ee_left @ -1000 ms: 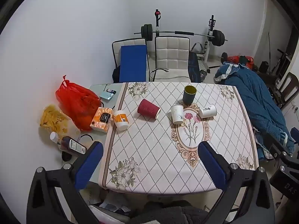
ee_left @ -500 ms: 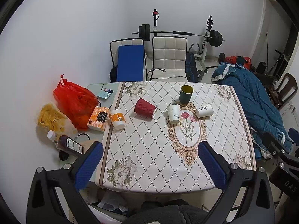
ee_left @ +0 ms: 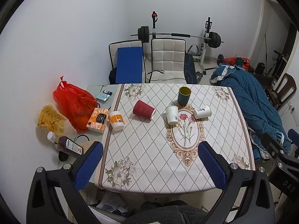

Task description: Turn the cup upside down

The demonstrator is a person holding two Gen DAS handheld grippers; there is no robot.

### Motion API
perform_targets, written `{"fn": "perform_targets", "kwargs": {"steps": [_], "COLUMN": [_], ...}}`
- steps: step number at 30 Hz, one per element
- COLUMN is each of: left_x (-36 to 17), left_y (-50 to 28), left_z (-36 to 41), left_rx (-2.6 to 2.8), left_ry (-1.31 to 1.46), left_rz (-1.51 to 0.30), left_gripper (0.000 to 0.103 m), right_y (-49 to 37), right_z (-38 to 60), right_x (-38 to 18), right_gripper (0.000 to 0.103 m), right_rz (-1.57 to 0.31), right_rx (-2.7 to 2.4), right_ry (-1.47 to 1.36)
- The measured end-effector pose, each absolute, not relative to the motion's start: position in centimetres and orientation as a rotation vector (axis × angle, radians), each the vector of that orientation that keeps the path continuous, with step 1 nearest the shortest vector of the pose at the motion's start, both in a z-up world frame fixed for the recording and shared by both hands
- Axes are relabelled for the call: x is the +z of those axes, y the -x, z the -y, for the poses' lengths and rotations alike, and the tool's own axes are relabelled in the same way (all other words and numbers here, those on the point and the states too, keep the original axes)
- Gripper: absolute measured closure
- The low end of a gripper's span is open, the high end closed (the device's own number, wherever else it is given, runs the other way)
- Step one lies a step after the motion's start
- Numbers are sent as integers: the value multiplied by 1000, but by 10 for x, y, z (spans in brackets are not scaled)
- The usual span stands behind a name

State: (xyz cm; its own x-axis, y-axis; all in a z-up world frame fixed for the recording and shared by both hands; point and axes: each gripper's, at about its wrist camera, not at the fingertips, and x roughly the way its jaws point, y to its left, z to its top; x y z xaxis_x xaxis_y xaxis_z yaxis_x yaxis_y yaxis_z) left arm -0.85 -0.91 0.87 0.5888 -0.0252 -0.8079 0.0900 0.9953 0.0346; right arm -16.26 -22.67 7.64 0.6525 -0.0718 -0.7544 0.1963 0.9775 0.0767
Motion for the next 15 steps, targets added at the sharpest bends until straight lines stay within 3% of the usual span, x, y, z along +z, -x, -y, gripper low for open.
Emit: {"fn": "perform_targets", "kwargs": {"steps": [15], "left_x": [12], "left_y": [7], "left_z": [9], "left_rx": [-68], "left_ry": [-77], "left_rz": [-937], "left_gripper": [0], "right_y": [164], "right_z": [228], "right_x": [78], "right_gripper": [0], "right_rz": [-842], "right_rx": [-153], "right_ry": [-161]}}
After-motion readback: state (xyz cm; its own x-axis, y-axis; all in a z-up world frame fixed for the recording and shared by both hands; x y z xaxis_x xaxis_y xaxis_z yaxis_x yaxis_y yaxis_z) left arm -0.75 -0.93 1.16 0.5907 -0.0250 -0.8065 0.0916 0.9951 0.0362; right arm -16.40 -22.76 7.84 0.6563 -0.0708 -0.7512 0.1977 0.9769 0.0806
